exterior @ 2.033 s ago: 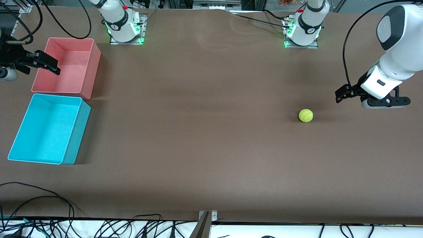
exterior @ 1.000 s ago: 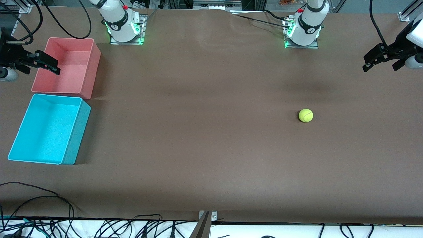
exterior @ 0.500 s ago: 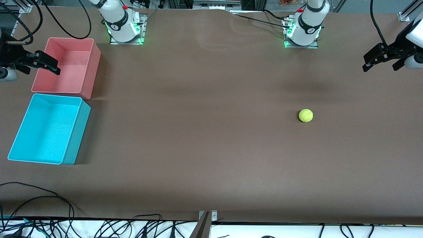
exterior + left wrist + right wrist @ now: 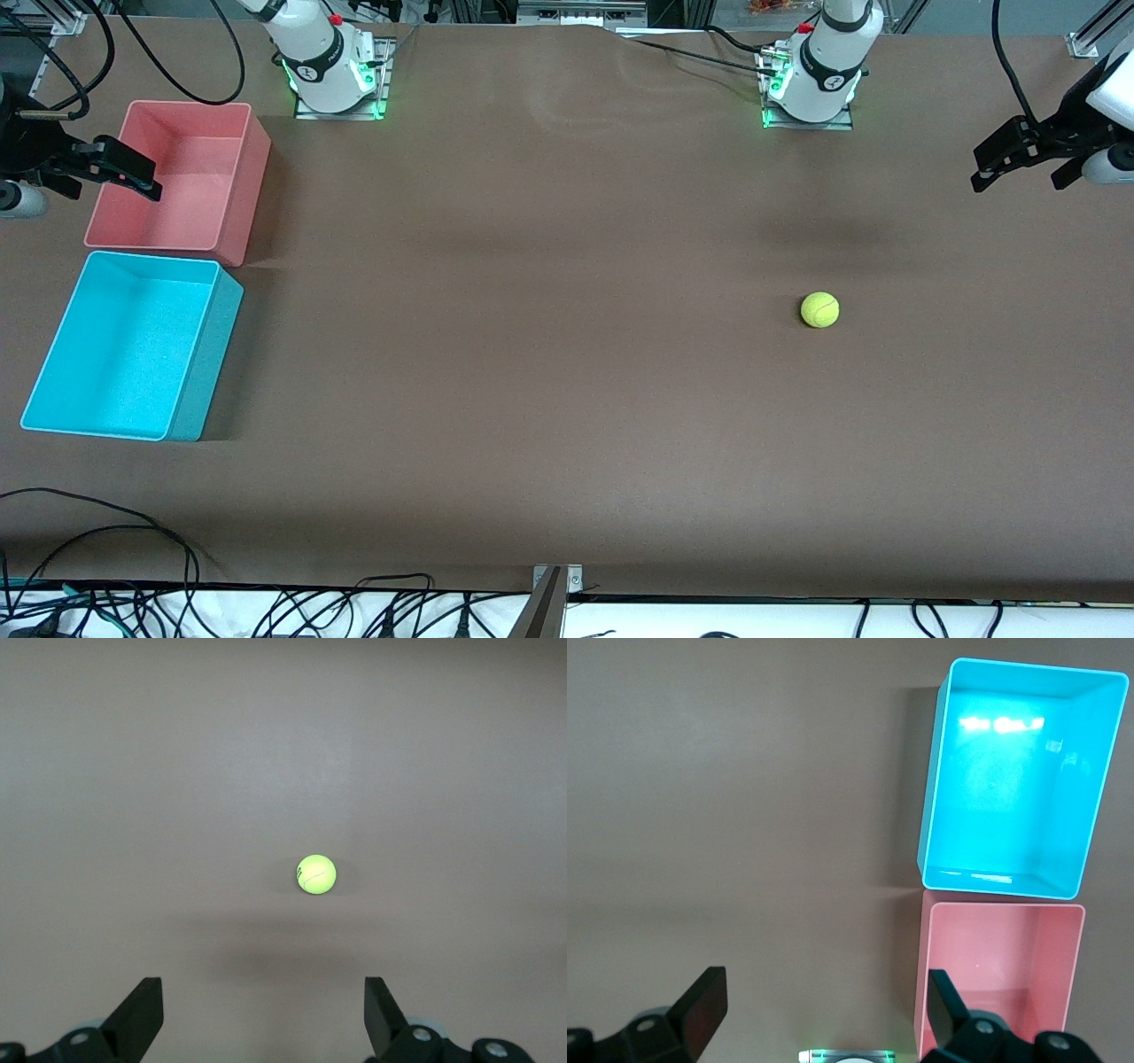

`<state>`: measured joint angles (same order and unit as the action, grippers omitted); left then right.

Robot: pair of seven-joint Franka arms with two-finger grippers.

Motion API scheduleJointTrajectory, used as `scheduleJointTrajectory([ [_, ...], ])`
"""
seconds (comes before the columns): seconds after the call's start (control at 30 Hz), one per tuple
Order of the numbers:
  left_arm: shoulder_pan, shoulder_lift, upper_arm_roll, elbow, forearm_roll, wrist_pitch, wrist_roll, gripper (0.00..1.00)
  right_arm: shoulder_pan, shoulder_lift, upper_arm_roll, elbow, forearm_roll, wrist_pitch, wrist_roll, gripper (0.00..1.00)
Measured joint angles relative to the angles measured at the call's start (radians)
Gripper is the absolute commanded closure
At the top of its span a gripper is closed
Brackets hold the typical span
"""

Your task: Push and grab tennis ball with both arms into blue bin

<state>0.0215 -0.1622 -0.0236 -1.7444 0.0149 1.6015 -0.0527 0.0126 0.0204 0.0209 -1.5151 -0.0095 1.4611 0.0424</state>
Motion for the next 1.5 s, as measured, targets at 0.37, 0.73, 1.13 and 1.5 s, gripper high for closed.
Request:
scheduleJointTrajectory([
  [0.37, 0.0, 0.014, 0.0, -0.122, 0.0, 0.129, 0.001, 0.0, 0.0, 0.0, 0.0, 0.0, 0.0, 0.0, 0.0, 0.0],
  [0.73, 0.0, 0.027, 0.001, -0.325, 0.0, 0.363, 0.001, 0.0, 0.0, 0.0, 0.0, 0.0, 0.0, 0.0, 0.0, 0.0],
  [1.13, 0.0, 0.039, 0.002, -0.506, 0.0, 0.565, 0.001, 0.0, 0.0, 0.0, -0.001, 0.0, 0.0, 0.0, 0.0, 0.0],
  [1.5, 0.001, 0.1, 0.005, -0.628, 0.0, 0.776, 0.001, 0.06, 0.0, 0.0, -0.001, 0.0, 0.0, 0.0, 0.0, 0.0],
])
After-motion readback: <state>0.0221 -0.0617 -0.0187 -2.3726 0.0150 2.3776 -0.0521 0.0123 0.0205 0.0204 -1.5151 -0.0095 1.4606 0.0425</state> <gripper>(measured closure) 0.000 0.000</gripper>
